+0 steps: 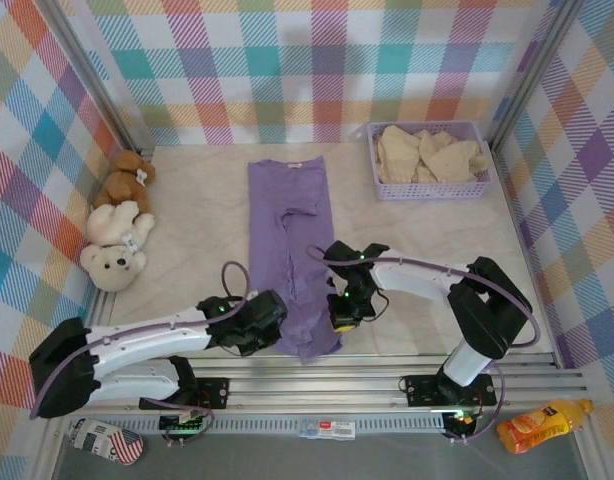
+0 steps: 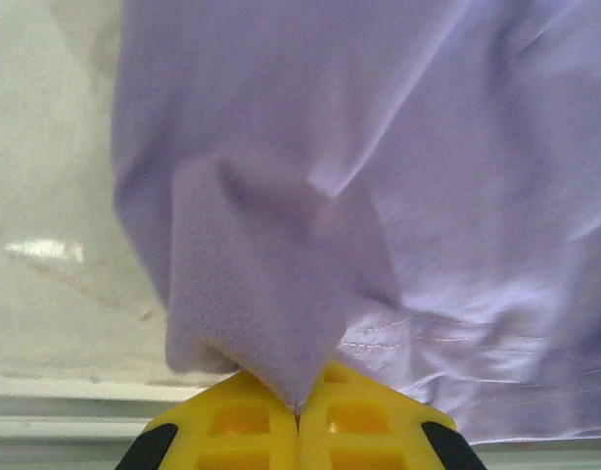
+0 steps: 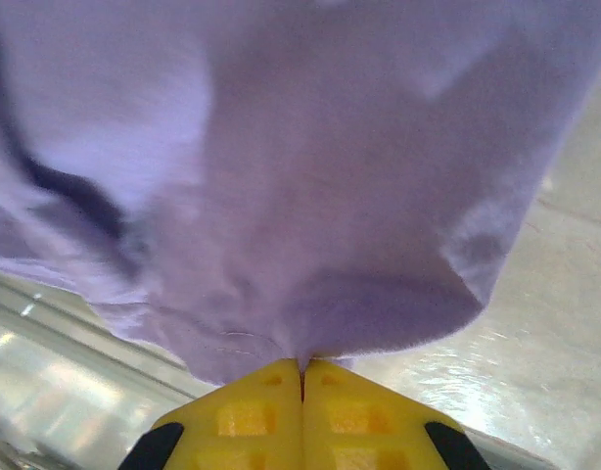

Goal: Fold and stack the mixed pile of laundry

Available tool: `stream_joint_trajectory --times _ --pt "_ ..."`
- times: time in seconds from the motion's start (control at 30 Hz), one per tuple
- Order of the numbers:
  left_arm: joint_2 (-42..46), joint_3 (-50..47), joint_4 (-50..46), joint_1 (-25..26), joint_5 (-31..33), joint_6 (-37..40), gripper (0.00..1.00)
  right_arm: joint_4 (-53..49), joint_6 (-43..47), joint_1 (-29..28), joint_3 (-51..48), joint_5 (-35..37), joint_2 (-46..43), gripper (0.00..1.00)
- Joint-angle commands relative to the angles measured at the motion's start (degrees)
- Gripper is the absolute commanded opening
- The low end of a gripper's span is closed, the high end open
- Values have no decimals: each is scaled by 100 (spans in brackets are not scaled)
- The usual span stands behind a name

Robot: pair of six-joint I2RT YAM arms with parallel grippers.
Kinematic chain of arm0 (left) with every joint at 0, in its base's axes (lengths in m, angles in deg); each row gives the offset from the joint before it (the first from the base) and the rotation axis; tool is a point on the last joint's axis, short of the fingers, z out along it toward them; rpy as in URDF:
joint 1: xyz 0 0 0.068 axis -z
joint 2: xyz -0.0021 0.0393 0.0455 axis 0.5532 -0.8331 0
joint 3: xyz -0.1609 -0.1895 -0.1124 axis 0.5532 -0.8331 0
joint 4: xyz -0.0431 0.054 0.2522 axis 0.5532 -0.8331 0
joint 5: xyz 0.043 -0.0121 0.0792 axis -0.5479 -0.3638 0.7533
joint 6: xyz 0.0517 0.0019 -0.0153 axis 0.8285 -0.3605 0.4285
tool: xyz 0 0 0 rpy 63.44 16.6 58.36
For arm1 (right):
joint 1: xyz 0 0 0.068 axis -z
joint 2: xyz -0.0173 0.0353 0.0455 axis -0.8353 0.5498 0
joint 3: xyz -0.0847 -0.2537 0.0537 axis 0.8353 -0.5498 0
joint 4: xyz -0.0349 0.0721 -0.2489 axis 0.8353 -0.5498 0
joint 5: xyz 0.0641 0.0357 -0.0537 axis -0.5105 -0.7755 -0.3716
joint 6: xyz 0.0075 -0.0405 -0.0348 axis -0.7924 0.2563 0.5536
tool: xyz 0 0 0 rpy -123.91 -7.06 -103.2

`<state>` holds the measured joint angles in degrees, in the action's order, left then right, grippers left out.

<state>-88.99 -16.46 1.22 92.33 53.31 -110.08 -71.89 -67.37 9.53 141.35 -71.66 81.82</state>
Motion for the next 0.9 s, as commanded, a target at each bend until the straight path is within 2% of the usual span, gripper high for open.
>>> stream_joint_trajectory --times 0.0,0.13,0.33,0.57,0.6,0.63,0.67,0.7,0.73,0.77,0.87 --pt "284 468 -389 -582 131 347 0 -270 -107 374 613 -55 -250 0" --pt "-33 1054 -428 -1343 -35 1014 0 -211 -128 940 1145 -55 -150 0" --pt "-1189 2121 -144 -2369 -228 1916 0 358 -401 1715 2059 -273 528 0" --pt "-2757 3203 236 -3396 -307 2471 0 664 -520 2155 3824 -388 2063 0" --pt "-2994 3388 264 -3502 -326 2544 0 609 -518 2209 4122 -341 2341 4" --pt "-3193 3589 286 -3585 -357 2638 6 608 -554 2270 4379 -336 2555 10" --pt "-3492 3847 272 -3670 -433 2766 43 627 -622 2345 4599 -306 2756 29" --pt "-3778 4183 72 -3738 -445 2802 88 614 -688 2417 4795 -290 2922 53" --pt "-4037 4498 -59 -3791 -568 2923 100 626 -714 2478 4914 -307 2996 68" --pt "-4274 4832 -219 -3824 -674 3058 100 664 -713 2525 4971 -345 3020 73" --pt "-4450 5316 -270 -3828 -813 3360 100 772 -465 2541 4750 -288 2739 73"
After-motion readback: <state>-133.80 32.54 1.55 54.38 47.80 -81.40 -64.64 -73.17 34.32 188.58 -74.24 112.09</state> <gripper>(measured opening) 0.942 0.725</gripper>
